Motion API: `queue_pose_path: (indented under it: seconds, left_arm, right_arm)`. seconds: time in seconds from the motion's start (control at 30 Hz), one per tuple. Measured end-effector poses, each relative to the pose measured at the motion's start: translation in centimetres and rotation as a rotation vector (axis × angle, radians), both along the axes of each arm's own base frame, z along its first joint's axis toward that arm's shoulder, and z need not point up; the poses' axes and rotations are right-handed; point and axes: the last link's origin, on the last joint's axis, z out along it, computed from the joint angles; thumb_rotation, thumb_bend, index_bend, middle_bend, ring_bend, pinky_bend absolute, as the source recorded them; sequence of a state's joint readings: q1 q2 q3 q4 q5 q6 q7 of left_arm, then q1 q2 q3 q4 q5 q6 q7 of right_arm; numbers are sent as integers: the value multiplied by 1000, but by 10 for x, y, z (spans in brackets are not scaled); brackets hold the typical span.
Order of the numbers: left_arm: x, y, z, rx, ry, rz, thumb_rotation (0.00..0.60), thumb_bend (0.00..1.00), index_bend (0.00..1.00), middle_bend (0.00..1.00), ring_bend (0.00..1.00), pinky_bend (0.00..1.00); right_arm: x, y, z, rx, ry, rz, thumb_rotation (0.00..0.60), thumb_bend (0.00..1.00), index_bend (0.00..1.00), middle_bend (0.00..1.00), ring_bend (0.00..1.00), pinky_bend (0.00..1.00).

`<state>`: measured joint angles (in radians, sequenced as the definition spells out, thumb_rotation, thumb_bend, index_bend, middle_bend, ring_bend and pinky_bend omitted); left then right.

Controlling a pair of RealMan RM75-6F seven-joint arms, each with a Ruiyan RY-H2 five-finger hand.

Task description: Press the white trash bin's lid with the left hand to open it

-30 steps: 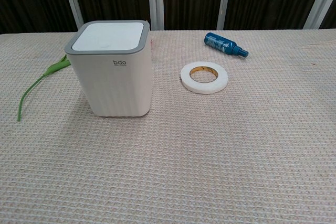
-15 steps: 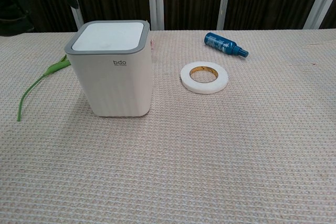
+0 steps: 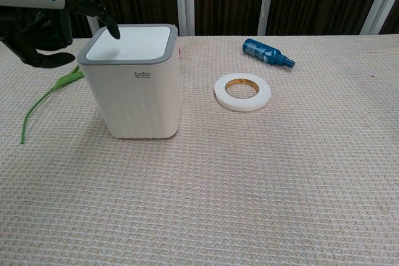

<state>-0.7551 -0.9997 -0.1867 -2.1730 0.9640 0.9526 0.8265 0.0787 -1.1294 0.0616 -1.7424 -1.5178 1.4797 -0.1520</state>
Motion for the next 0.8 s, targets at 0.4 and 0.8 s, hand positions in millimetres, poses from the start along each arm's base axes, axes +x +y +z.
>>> queue_pose_path:
  seconds: [0.4,0.8]
  left_arm:
    - [2,-2,-16,4,63,5,600,656,203,857,782,659]
    - [-2,-7,-23,-3,114,5,600,657,315,857,782,659]
  right_arm:
    - [-1,0,3,-7,-8,-3,600,268,121,19,0,0]
    - [0,0,2,-2,-11,3,600,268,121,19,0,0]
